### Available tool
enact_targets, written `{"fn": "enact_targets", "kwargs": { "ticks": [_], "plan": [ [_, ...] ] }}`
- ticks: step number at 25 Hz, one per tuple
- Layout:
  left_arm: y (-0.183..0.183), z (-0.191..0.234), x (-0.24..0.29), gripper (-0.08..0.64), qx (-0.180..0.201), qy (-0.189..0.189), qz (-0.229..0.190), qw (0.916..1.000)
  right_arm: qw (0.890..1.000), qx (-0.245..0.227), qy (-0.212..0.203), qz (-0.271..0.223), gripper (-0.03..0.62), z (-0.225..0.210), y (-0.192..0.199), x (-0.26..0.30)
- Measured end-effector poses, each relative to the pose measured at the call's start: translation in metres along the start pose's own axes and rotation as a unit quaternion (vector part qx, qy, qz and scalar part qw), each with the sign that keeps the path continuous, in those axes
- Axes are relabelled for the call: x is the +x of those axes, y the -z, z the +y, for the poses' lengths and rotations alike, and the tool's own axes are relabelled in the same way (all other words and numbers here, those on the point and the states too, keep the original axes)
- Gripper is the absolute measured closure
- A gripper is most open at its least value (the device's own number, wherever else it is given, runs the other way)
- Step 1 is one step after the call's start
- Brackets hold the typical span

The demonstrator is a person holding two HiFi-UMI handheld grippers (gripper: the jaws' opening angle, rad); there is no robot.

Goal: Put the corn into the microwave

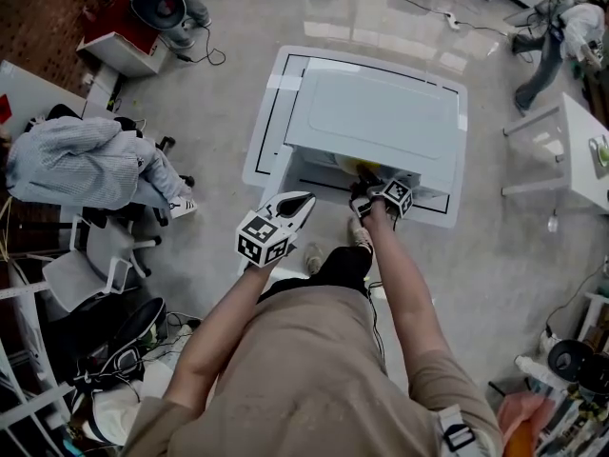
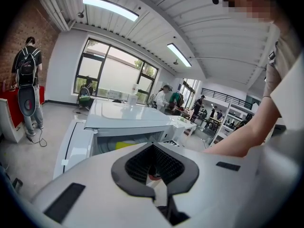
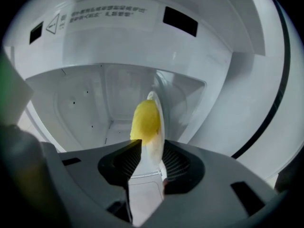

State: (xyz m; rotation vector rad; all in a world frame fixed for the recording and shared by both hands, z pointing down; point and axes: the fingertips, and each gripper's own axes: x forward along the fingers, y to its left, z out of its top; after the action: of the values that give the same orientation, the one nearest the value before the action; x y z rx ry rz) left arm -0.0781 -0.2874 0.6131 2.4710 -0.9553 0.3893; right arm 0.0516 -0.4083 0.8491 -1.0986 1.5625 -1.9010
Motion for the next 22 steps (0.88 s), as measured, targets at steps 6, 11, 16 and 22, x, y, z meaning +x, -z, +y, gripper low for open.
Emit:
{"fn": "enact_targets", "kwargs": {
  "ticks": [6, 11, 16, 22],
  "plan": [
    [-0.001, -0.002, -0.005, 0.558, -0.005, 0.008, -0.003, 0.9999, 0.995, -0.084, 0.005, 0.051, 0.385, 0.013, 0.017, -0.001],
    [0.000, -0.003, -0.008, 0.558, -0.006, 0.010, -0.008, 0.9999, 0.967, -0.237, 0.071, 0.068, 0.380, 0.002, 0.033, -0.013],
    [0.000, -0.004, -0.010, 0.558, -0.008, 0.012, -0.010, 0.9998, 0.872, -0.451, 0.190, 0.018, 0.380, -0.017, 0.022, -0.033],
    [-0.001, -0.003, -0.013, 0.558, -0.012, 0.012, -0.014, 0.9998, 0.750, -0.614, 0.247, 0.016, 0.348, -0.012, 0.020, -0.028]
  ]
}}
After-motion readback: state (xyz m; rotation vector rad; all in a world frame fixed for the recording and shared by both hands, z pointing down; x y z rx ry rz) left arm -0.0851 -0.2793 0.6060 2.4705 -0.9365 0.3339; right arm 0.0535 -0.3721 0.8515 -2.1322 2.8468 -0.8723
